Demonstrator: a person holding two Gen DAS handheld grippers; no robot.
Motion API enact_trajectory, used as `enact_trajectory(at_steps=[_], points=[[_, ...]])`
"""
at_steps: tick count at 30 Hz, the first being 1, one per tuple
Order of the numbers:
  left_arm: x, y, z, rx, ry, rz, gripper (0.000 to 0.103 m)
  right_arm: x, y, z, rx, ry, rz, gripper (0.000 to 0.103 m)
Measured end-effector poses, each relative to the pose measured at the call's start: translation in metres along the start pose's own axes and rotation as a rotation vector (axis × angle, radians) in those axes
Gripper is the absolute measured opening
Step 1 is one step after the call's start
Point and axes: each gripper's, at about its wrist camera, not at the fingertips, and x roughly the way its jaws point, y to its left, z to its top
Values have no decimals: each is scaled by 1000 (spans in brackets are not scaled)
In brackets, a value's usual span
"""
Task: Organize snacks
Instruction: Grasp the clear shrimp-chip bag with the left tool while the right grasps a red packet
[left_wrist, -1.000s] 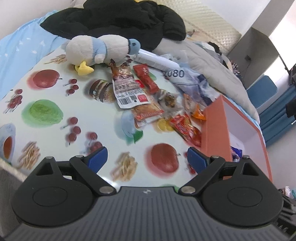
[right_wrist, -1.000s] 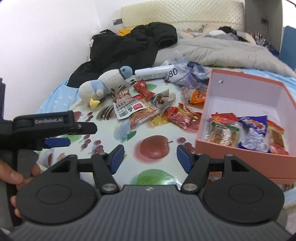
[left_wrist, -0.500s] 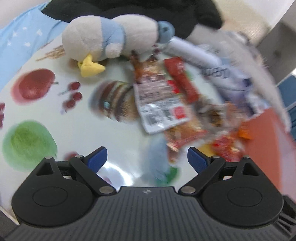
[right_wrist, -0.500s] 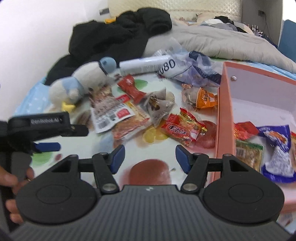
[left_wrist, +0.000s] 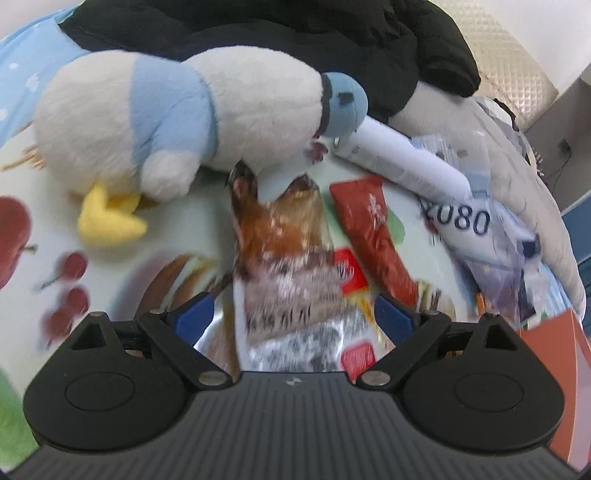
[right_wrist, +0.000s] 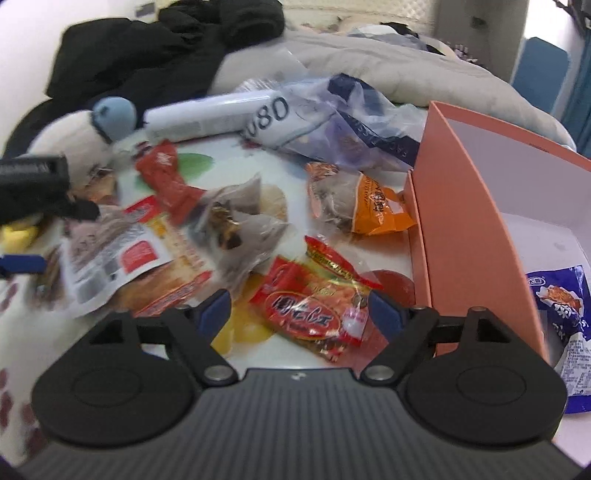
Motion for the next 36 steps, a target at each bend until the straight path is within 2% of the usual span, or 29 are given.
enact_trajectory(at_steps=[3,5,10,13,16,18,21,23,27,36], points=[[14,-2,10,-16,-8,20,96,9,4,5,-1,-12,-65,83],[24,-1,12,-36,2,35,96,12,9,7,-22,-40,-76,83],[38,-10,14,-1,0,57,96,35,19,3,-80,-4,-57,82],[43,-16,18,41,11,56,96,42,11,-3,-49,24,34,82],[49,-21,19,84,21,68,95,37,13,-8,-87,14,53,77],[52,-26,18,124,24,87,93,34,13,-10,-97,14,53,64],[50,-27,11,192,29,98,90,29,13,-11,-113,20,68,55],[47,-27,8,238,57,102,90,26,13,-13,-127,30,95,55],[40,-24,-2,316,77,119,83,16,15,-20,-165,51,135,53],[-1,-1,-37,312,123,93,67,-14,17,-45,-223,86,181,45]])
